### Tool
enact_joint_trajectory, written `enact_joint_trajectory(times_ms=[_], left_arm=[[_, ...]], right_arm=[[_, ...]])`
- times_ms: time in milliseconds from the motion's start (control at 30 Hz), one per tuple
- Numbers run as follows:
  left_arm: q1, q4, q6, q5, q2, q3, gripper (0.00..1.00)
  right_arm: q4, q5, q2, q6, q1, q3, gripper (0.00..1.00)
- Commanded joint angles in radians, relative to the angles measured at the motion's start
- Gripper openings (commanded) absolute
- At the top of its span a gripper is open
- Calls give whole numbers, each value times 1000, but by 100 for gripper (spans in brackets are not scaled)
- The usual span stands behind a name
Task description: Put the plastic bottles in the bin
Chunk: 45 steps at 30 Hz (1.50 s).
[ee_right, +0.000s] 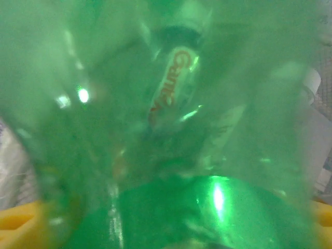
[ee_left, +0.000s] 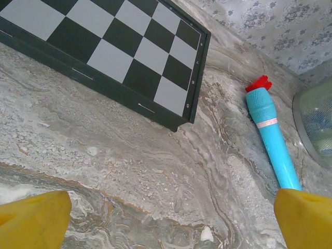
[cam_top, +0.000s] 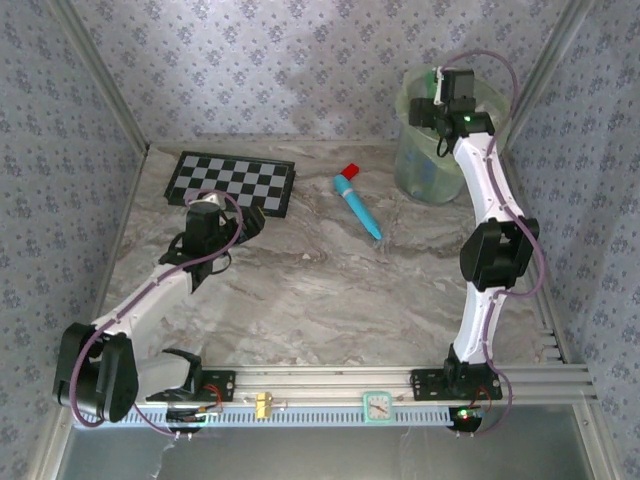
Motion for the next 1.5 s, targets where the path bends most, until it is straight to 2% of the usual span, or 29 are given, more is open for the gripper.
enact_joint_trajectory(times_ms=[0, 200, 500, 700, 800, 1033, 1167, 1267, 1467], left_arm=[[-6, -9, 18, -14, -13, 25, 100], [-6, -5, 14, -13, -10, 24, 100], [-6, -11, 16, -18, -24, 19, 100], [-6, -27, 23, -34, -38, 13, 100], [-6, -27, 23, -34, -40, 13, 100], [-6, -19, 12, -23, -36, 16, 100], [-6, -26, 13, -29, -48, 15, 100], [-6, -31, 15, -34, -54, 15, 100], [-6, -29, 13, -39, -62, 7, 100]], right_arm=[[-55, -16, -54, 0, 6, 31, 100], [-19, 4, -104, -14, 5, 50, 100], [-59, 76, -42, -43, -1, 100, 99], [-91, 189, -22, -15, -47, 108, 82], [-97, 218, -24, 4, -70, 107, 80], [-108, 295, -11, 10, -84, 125, 97], [-116, 333, -12, 17, -96, 147, 100], [-131, 278, -15, 34, -117, 171, 100], [-131, 14, -79, 32, -135, 181, 100]])
